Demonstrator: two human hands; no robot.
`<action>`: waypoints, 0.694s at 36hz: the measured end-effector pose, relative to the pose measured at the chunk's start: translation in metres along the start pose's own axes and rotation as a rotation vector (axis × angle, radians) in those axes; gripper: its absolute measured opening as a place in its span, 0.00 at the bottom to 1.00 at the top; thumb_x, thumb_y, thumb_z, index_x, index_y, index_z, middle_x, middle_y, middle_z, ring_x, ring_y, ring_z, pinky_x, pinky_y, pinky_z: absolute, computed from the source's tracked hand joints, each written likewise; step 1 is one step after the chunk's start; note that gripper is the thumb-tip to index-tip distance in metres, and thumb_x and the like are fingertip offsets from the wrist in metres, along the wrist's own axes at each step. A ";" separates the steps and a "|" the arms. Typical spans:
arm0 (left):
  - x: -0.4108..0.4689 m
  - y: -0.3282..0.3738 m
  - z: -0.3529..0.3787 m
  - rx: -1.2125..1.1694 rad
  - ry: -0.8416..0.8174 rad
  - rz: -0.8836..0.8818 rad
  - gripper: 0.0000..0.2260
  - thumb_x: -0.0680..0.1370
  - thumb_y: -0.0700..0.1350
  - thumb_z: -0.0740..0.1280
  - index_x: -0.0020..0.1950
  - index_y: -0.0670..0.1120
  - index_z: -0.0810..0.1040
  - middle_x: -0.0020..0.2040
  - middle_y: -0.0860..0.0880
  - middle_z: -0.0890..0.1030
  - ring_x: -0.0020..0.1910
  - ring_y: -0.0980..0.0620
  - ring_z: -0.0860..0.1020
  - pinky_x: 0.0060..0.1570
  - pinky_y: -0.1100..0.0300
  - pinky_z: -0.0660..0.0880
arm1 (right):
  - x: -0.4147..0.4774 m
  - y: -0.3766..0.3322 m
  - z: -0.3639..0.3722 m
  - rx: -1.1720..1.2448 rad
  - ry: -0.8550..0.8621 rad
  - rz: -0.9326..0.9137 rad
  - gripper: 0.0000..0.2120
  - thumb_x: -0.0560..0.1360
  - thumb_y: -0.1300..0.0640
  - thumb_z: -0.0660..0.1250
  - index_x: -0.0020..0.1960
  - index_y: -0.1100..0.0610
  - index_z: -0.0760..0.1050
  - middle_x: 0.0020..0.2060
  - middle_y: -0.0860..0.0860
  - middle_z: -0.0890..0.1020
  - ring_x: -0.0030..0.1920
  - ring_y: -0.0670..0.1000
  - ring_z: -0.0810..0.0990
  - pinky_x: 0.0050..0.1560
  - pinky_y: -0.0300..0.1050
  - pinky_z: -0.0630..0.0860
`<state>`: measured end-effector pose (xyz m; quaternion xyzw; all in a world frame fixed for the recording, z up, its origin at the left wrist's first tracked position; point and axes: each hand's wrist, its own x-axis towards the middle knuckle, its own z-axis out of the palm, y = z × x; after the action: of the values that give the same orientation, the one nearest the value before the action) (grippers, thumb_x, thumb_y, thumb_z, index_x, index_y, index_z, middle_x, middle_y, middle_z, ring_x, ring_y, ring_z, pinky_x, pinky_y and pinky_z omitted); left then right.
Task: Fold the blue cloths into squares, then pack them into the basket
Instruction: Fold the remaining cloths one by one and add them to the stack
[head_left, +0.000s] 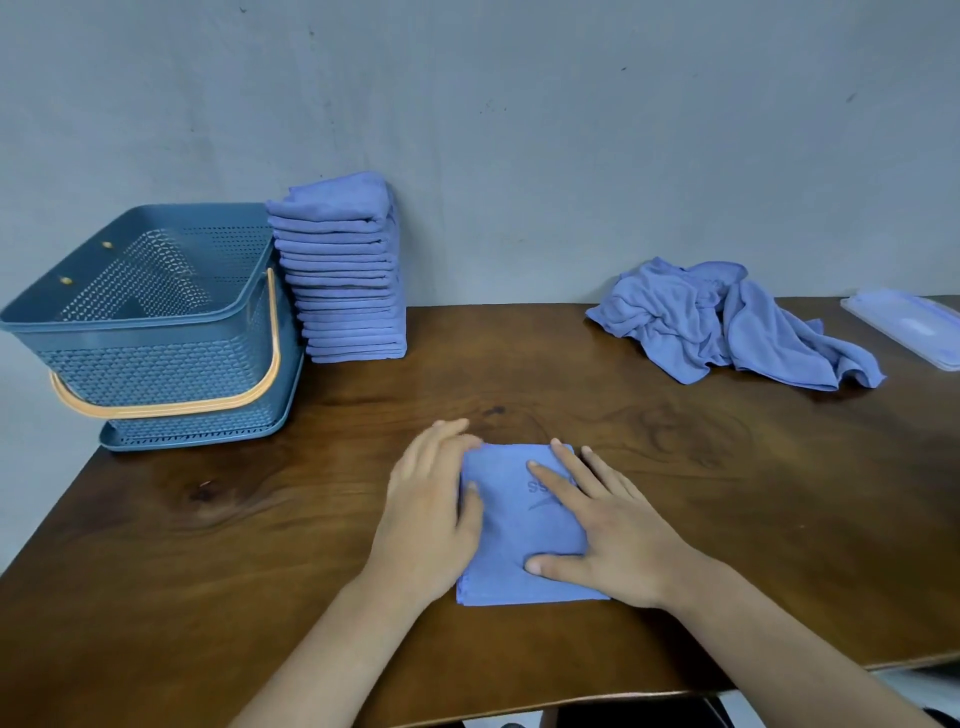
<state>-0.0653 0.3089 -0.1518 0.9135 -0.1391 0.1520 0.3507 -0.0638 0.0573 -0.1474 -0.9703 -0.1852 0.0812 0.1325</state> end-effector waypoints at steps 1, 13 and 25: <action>0.001 0.006 0.000 0.032 -0.077 0.071 0.19 0.84 0.46 0.62 0.75 0.55 0.71 0.78 0.61 0.67 0.81 0.62 0.56 0.81 0.56 0.53 | 0.000 0.000 0.000 0.002 -0.007 -0.001 0.50 0.69 0.16 0.57 0.82 0.29 0.38 0.79 0.30 0.30 0.82 0.44 0.30 0.84 0.51 0.43; -0.018 0.005 0.019 0.320 -0.402 -0.022 0.32 0.84 0.69 0.46 0.86 0.62 0.39 0.84 0.63 0.33 0.80 0.64 0.30 0.83 0.49 0.36 | -0.011 -0.005 0.005 0.086 0.054 0.111 0.49 0.71 0.15 0.49 0.84 0.35 0.37 0.83 0.37 0.36 0.84 0.44 0.37 0.84 0.52 0.43; -0.019 0.008 0.022 0.236 -0.369 -0.033 0.33 0.85 0.68 0.49 0.86 0.60 0.42 0.84 0.64 0.36 0.80 0.66 0.31 0.84 0.51 0.41 | 0.015 -0.012 -0.011 0.473 0.294 0.446 0.13 0.77 0.37 0.69 0.42 0.45 0.79 0.44 0.40 0.82 0.50 0.48 0.80 0.54 0.56 0.77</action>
<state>-0.0817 0.2912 -0.1699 0.9627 -0.1672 -0.0085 0.2126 -0.0519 0.0708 -0.1350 -0.9306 0.0763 0.0084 0.3578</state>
